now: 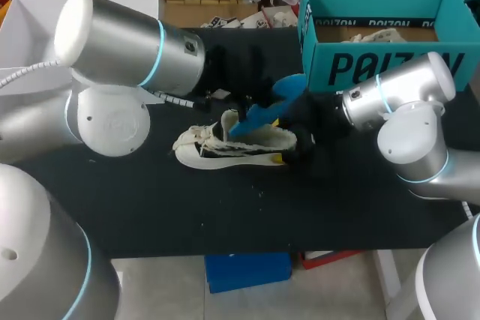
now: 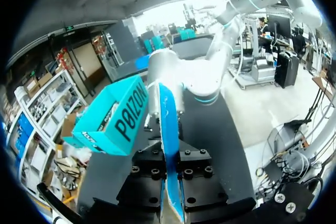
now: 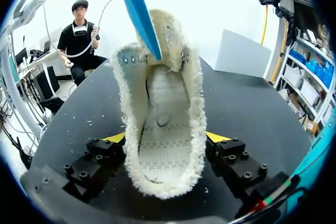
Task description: Take the shoe out of the shoebox, open the shoe tongue, remove and reinsert the insole, then place the shoe into the shoebox
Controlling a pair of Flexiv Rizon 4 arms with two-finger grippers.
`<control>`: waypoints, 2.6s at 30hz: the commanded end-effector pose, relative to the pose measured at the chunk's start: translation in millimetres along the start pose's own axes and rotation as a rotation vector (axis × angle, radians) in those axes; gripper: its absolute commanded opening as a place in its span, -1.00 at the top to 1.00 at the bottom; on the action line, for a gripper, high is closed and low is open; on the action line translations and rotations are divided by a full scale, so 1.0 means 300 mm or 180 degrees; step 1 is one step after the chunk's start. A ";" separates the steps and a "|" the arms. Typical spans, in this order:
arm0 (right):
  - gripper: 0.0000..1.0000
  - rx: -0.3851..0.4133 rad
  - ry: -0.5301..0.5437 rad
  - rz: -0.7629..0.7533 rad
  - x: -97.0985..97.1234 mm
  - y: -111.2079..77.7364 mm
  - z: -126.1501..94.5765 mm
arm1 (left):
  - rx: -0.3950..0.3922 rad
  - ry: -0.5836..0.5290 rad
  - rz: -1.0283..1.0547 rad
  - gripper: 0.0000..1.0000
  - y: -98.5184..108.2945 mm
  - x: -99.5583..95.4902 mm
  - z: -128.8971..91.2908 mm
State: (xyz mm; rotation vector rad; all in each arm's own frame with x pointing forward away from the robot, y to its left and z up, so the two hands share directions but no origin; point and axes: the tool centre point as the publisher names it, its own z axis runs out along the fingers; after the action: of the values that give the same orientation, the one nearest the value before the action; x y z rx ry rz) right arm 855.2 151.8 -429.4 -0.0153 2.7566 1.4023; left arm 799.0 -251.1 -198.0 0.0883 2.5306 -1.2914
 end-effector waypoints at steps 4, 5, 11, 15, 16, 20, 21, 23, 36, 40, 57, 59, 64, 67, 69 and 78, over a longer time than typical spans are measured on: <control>1.00 0.0006 0.0001 0.0004 -0.004 -0.002 0.006 | 0.0949 0.0211 -0.0107 1.00 -0.087 -0.017 -0.093; 1.00 0.0006 0.0001 0.0004 -0.004 -0.002 0.006 | 0.1095 0.0252 -0.0153 1.00 -0.105 -0.027 -0.112; 1.00 0.0006 0.0001 0.0004 -0.004 -0.002 0.006 | 0.1266 0.0387 -0.0210 1.00 -0.128 -0.044 -0.142; 1.00 0.0006 0.0001 0.0004 -0.004 -0.002 0.006 | 0.1266 0.0387 -0.0210 1.00 -0.128 -0.044 -0.142; 1.00 0.0006 0.0001 0.0004 -0.004 -0.002 0.006 | 0.1266 0.0387 -0.0210 1.00 -0.128 -0.044 -0.142; 1.00 0.0006 0.0001 0.0004 -0.004 -0.002 0.006 | 0.1266 0.0387 -0.0210 1.00 -0.128 -0.044 -0.142; 1.00 0.0006 0.0001 0.0004 -0.004 -0.002 0.006 | 0.1266 0.0387 -0.0210 1.00 -0.128 -0.044 -0.142; 1.00 0.0006 0.0001 0.0004 -0.004 -0.002 0.006 | 0.1266 0.0387 -0.0210 1.00 -0.128 -0.044 -0.142; 1.00 0.0006 0.0001 0.0004 -0.004 -0.002 0.006 | 0.1766 0.0834 -0.0997 1.00 -0.221 -0.015 -0.227; 1.00 0.0006 0.0001 0.0004 -0.004 -0.002 0.006 | 0.1774 0.0935 -0.1141 1.00 -0.257 -0.010 -0.268; 1.00 0.0006 0.0001 0.0004 -0.004 -0.002 0.006 | 0.1806 0.1059 -0.1220 1.00 -0.444 0.043 -0.419; 1.00 0.0006 0.0001 0.0004 -0.004 -0.002 0.006 | 0.1817 0.1028 -0.1151 1.00 -0.458 0.047 -0.428; 1.00 0.0006 0.0001 0.0004 -0.004 -0.002 0.006 | 0.1893 0.1041 -0.1135 1.00 -0.476 0.050 -0.446; 1.00 0.0006 0.0001 0.0004 -0.004 -0.002 0.006 | 0.1855 0.1064 -0.1117 1.00 -0.475 0.054 -0.449; 1.00 0.0006 0.0001 0.0004 -0.004 -0.002 0.006 | 0.1856 0.1031 -0.1137 1.00 -0.474 0.055 -0.450; -1.00 0.0105 0.0030 -0.0024 -0.017 0.003 -0.012 | 0.1856 0.1031 -0.1137 1.00 -0.474 0.055 -0.450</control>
State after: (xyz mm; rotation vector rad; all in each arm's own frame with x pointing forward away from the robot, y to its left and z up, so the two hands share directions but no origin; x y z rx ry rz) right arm 856.1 150.5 -430.2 -0.0258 2.7586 1.3898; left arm 726.1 -228.5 -16.6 -0.0353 2.3969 -2.2980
